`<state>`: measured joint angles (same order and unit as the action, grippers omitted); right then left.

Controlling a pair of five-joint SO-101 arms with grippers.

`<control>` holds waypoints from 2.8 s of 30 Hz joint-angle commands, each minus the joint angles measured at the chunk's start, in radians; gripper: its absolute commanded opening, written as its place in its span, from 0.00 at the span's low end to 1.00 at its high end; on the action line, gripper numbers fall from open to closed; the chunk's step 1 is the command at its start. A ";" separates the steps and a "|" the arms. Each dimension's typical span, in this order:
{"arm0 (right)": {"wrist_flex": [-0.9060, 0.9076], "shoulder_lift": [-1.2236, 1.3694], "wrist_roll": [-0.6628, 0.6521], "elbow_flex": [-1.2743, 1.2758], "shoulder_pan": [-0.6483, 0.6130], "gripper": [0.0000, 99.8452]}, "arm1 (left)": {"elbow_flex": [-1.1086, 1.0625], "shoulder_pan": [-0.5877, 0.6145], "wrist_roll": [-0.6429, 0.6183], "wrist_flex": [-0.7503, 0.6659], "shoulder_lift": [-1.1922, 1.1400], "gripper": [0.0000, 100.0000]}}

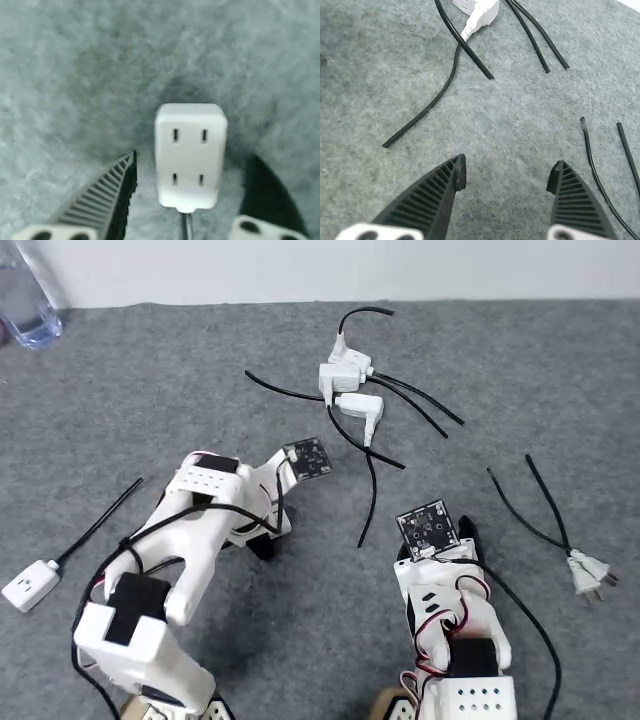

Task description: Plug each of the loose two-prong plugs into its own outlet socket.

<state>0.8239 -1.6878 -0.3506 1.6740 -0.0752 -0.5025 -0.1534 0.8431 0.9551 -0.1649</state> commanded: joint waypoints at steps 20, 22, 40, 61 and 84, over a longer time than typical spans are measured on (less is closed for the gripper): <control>-0.019 -0.012 -0.012 0.015 0.005 0.26 | 0.041 -0.293 0.034 0.296 0.150 0.01; -0.024 -0.012 -0.011 0.015 0.022 0.26 | 0.041 -0.305 0.035 0.319 0.170 0.01; -0.030 -0.013 -0.009 0.014 0.036 0.26 | -0.108 -0.394 0.035 0.244 0.173 0.03; -0.028 -0.013 -0.011 0.012 0.041 0.26 | 0.401 -0.212 -0.014 0.669 0.203 0.31; 0.154 -0.013 -0.038 -0.146 0.116 0.26 | -0.177 0.496 -0.597 0.485 1.192 0.31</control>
<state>0.8961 -1.6878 -0.3767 1.6494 0.0077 -0.4319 0.2624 0.2248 1.5459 0.9475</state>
